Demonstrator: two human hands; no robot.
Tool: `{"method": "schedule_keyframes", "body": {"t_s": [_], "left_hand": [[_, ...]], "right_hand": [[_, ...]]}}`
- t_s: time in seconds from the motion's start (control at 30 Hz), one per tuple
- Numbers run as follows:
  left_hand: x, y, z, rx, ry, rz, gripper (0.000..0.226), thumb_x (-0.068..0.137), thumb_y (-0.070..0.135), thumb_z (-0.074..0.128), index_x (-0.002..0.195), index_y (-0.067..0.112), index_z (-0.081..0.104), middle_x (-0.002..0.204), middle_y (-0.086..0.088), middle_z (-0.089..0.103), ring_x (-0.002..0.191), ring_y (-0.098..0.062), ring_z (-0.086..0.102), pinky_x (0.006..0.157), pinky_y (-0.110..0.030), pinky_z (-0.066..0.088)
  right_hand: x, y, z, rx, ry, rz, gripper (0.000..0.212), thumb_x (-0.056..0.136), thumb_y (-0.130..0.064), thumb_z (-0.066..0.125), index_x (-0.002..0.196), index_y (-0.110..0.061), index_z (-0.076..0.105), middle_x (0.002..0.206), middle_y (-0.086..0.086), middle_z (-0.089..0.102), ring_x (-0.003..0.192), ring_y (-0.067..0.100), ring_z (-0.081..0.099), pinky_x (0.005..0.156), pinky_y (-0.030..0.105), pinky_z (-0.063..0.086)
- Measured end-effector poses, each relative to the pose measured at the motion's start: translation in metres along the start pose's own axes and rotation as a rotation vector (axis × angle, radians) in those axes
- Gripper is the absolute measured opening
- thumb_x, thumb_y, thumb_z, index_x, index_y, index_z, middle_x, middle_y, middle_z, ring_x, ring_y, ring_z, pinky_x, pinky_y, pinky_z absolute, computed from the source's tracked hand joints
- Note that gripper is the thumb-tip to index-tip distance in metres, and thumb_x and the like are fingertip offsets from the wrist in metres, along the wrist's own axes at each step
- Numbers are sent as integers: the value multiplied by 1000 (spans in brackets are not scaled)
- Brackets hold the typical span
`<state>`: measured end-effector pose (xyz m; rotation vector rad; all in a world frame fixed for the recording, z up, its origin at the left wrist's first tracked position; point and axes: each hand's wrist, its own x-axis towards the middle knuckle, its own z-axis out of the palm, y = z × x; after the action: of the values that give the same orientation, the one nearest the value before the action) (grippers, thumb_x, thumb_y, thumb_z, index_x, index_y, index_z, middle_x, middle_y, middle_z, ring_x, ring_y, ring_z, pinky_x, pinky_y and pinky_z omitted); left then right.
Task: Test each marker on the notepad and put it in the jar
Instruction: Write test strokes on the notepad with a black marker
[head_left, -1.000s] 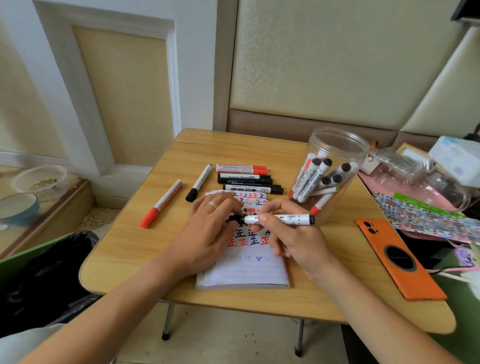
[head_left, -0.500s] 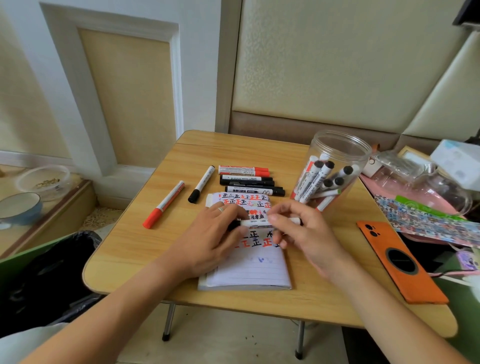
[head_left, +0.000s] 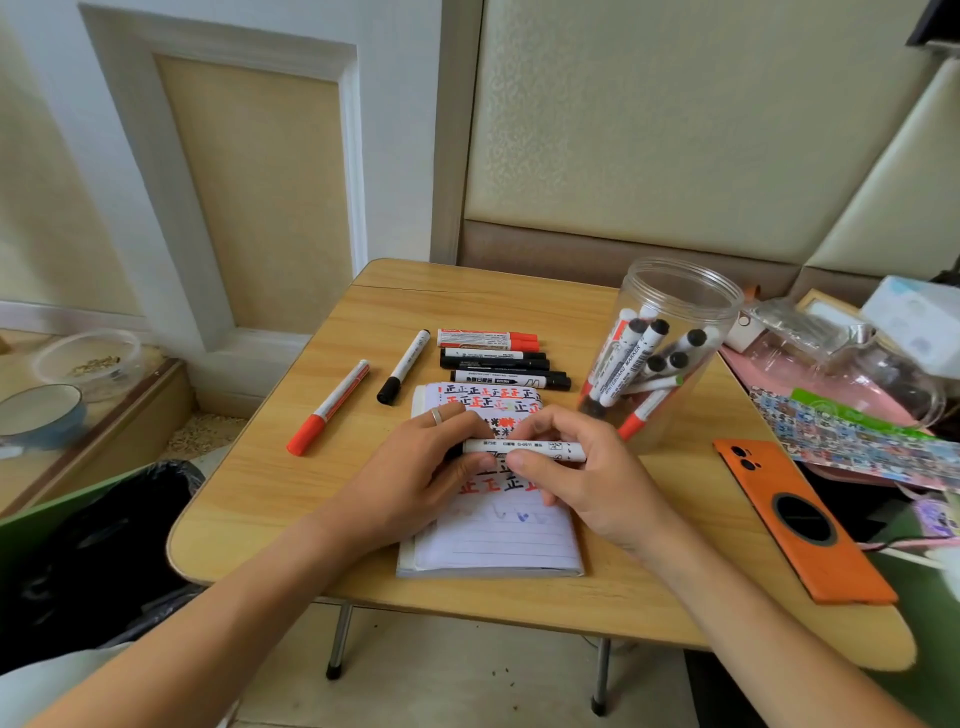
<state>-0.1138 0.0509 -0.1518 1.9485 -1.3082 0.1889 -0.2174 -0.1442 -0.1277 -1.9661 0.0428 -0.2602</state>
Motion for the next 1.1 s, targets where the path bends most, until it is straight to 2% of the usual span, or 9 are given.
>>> {"method": "schedule_keyframes", "body": {"t_s": [0.1,0.23,0.4,0.53,0.63,0.73,0.8,0.87,1.1], "left_hand": [[0,-1,0,-7,4,5,15,102,30,54,102,17,61,92,7,56,85,-9,52,71,-22,40],[-2,-4,1,-7,1,3,17,103,30,53,99,14,59,90,8,55,83,-6,51,69,-18,37],[-3,-3,3,-1,-9,9,27,104,35,48,99,12,59,89,11,52,82,0,49,69,-9,34],[-3,-5,4,-10,-41,2,31,105,40,44,101,13,59,92,10,54,85,-4,51,71,-15,37],[0,-1,2,-42,-40,-24,26,106,37,43,102,16,58,93,7,54,89,-12,51,76,-27,40],[1,2,2,31,-28,-20,25,107,40,38,108,22,55,94,9,51,94,-16,45,84,-32,38],[-1,0,4,86,-38,-49,27,107,46,33,112,29,52,100,11,48,101,-16,41,92,-38,38],[-2,-3,5,84,-40,-107,36,105,54,27,119,33,53,109,14,48,112,-13,39,101,-42,35],[-2,-10,10,188,-87,-197,49,96,63,30,126,35,56,130,16,47,133,-9,30,114,-48,26]], "right_hand": [[-1,-1,1,-5,9,1,12,90,-23,79,97,-21,69,82,-5,69,50,14,55,52,32,47],[1,-7,0,39,-20,31,18,90,-32,77,94,-17,68,72,21,64,37,17,40,42,25,34],[-1,-11,-1,61,-36,69,28,89,-44,72,75,-20,64,57,4,55,35,17,33,36,20,27],[-1,-7,1,-9,2,47,30,92,-42,73,79,-17,62,62,5,61,37,18,43,40,26,36],[2,-12,2,11,102,-33,12,95,-19,69,93,-14,59,77,3,62,50,18,53,53,34,46],[9,-27,-4,107,184,-89,11,94,-10,64,99,-8,55,85,15,60,59,20,58,59,38,49],[12,-39,-11,112,235,-146,11,97,-5,64,102,-5,54,83,15,62,56,16,60,56,29,49],[15,-54,-22,68,329,-184,10,99,-6,63,105,-3,55,81,21,61,50,8,58,49,20,45],[32,-105,-89,-231,763,-435,5,98,-21,56,102,-18,56,84,-1,66,56,24,65,55,37,49]]}}
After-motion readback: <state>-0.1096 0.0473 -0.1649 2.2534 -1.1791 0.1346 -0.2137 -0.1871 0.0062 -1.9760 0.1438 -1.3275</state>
